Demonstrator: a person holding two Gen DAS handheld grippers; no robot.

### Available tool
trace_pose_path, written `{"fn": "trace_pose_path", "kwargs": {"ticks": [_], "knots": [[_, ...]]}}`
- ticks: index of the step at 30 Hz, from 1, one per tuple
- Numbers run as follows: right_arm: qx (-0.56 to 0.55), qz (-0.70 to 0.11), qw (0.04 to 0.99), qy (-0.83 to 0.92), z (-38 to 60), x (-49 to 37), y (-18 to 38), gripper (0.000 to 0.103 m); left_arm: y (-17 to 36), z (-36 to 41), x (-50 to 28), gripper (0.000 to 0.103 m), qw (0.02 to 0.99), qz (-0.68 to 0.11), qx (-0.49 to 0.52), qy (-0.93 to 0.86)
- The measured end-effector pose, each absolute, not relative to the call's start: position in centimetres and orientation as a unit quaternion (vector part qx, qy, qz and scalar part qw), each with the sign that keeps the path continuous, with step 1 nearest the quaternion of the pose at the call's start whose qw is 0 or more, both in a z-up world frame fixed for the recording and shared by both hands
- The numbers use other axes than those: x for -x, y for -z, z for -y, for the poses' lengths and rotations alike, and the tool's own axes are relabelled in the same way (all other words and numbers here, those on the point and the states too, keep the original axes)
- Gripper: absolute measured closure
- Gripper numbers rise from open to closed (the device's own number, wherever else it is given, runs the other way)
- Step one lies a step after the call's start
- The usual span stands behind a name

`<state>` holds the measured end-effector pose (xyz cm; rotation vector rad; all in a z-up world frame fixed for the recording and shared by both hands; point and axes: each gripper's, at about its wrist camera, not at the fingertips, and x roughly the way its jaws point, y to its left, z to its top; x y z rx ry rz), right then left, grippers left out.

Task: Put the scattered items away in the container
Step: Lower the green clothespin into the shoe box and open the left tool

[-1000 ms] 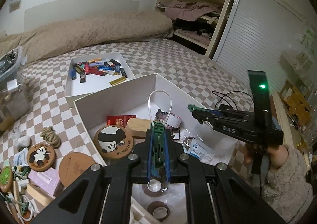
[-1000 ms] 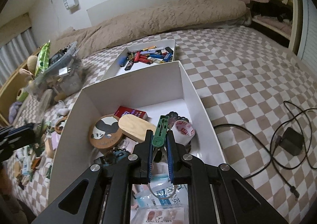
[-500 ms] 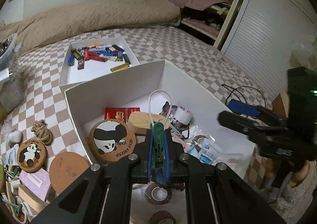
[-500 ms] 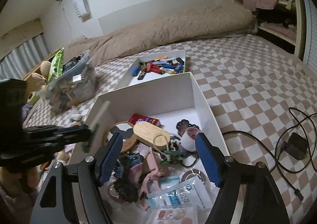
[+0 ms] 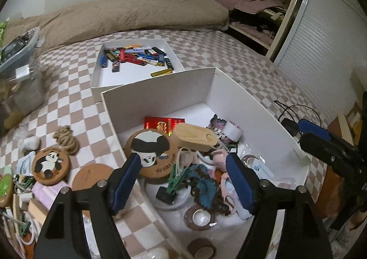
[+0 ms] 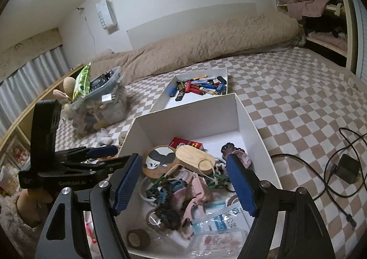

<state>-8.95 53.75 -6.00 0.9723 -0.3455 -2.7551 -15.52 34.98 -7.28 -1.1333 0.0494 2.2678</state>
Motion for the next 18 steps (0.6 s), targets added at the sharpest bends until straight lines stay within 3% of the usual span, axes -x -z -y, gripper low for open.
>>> {"fn": "trace_pose_path", "kwargs": {"ticks": [18], "knots": [[-0.325, 0.122, 0.082, 0.934, -52.5, 7.0, 5.2, 0.027, 5.9, -32.6, 13.1, 0.026, 0.285, -0.026, 0.419, -0.862]]}}
